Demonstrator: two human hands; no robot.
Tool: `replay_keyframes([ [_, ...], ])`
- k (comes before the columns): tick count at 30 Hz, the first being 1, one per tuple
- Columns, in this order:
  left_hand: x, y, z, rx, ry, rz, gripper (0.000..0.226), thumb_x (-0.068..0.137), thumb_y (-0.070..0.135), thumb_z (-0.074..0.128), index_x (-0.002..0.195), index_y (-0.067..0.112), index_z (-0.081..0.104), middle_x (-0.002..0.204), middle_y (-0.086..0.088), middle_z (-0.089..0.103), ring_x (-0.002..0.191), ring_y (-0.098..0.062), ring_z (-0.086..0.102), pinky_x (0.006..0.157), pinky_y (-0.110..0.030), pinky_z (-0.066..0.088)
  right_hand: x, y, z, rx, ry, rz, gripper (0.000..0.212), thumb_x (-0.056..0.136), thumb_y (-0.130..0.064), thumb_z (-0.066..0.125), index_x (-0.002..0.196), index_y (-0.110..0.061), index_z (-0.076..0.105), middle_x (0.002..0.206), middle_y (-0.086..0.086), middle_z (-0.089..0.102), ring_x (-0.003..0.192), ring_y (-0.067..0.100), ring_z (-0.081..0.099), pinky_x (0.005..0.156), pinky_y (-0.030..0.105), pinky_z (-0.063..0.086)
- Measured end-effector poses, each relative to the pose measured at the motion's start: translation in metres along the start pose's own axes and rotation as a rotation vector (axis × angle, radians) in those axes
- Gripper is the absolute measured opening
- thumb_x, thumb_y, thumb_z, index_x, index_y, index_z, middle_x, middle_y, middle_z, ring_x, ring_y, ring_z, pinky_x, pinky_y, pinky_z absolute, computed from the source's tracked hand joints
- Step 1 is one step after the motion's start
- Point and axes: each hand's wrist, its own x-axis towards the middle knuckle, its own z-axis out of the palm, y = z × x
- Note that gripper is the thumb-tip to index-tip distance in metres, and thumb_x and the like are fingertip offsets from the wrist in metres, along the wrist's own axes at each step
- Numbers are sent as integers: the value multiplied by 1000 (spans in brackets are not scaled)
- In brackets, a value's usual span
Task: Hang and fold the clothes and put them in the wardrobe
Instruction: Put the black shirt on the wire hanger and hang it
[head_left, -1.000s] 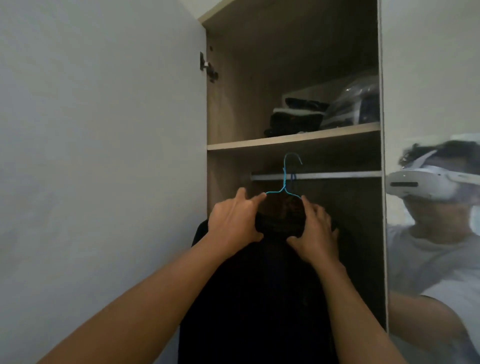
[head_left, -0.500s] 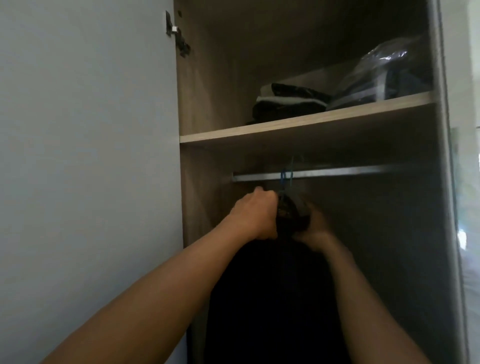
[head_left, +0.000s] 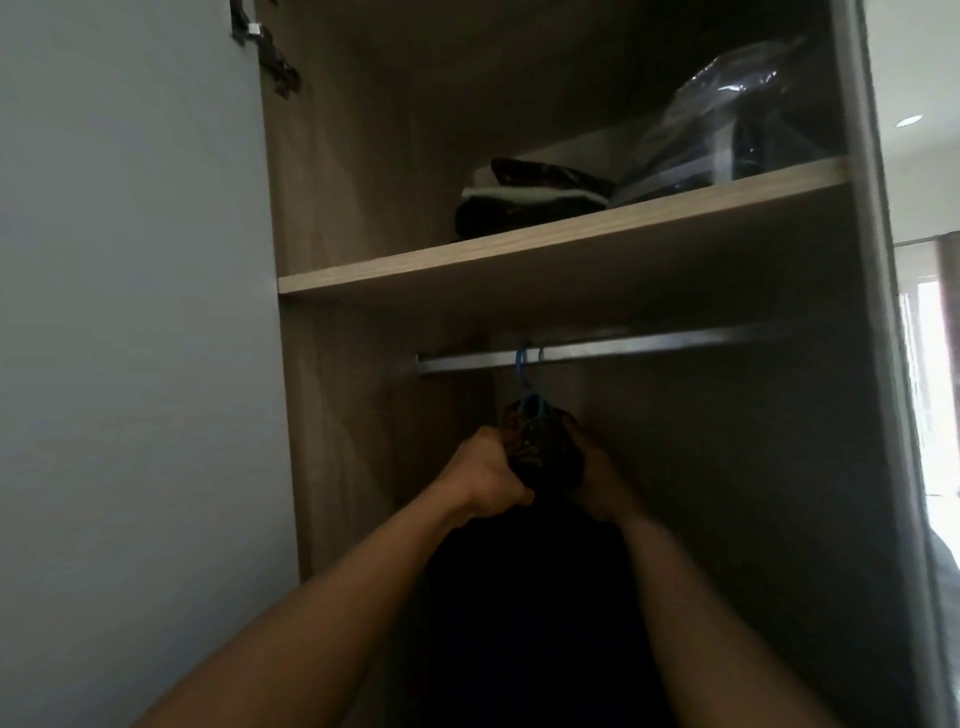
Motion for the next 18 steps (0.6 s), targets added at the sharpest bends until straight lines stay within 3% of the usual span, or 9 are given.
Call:
replay_keyframes([
  [4, -11, -4, 13, 21, -24, 134, 57, 77, 17, 76, 130, 21, 55, 114, 2, 65, 93, -12, 66, 74, -20, 55, 10, -3, 3, 164, 97, -48, 50, 95, -7, 54, 144, -17, 48, 142, 1, 53, 131, 14, 50, 113, 25, 36],
  [7, -15, -3, 19, 490, 58, 321, 59, 84, 36, 64, 137, 18, 44, 132, -6, 54, 112, -23, 56, 93, -31, 49, 23, -24, -1, 340, 82, 18, 51, 96, -11, 40, 145, -23, 46, 135, -12, 53, 127, 7, 49, 114, 30, 36],
  [9, -13, -8, 19, 828, 206, 393, 64, 85, 54, 50, 140, 21, 44, 138, -6, 53, 121, -28, 48, 96, -40, 40, 39, -26, 0, 312, 52, -19, 59, 88, -30, 41, 146, -29, 46, 146, -6, 51, 135, 11, 47, 118, 39, 33],
  [10, -11, -12, 19, 874, 229, 398, 66, 86, 58, 45, 143, 24, 43, 141, -3, 52, 124, -28, 42, 95, -43, 33, 45, -23, 1, 294, 37, -32, 64, 83, -38, 41, 146, -32, 46, 148, -3, 51, 137, 13, 46, 118, 43, 32],
  [13, -9, -29, 17, 693, 165, 388, 66, 90, 53, 47, 150, 30, 35, 151, 2, 44, 132, -30, 35, 99, -47, 29, 65, 0, 12, 290, -33, -31, 65, 79, -42, 43, 144, -41, 45, 146, 3, 53, 136, 19, 48, 117, 46, 33],
  [16, -9, -44, 16, 459, 178, 442, 61, 87, 31, 60, 144, 16, 47, 143, -7, 54, 129, -26, 49, 107, -32, 36, 61, -18, 16, 274, -24, 22, 60, 73, -48, 44, 128, -70, 40, 146, -1, 53, 134, 17, 49, 117, 41, 35],
  [18, -10, -51, 12, 375, 197, 416, 58, 83, 26, 62, 138, 11, 53, 131, -10, 62, 119, -25, 57, 101, -27, 42, 58, -32, 22, 211, -35, 7, 57, 83, -39, 45, 133, -65, 39, 145, -6, 49, 133, 11, 44, 117, 30, 31],
])
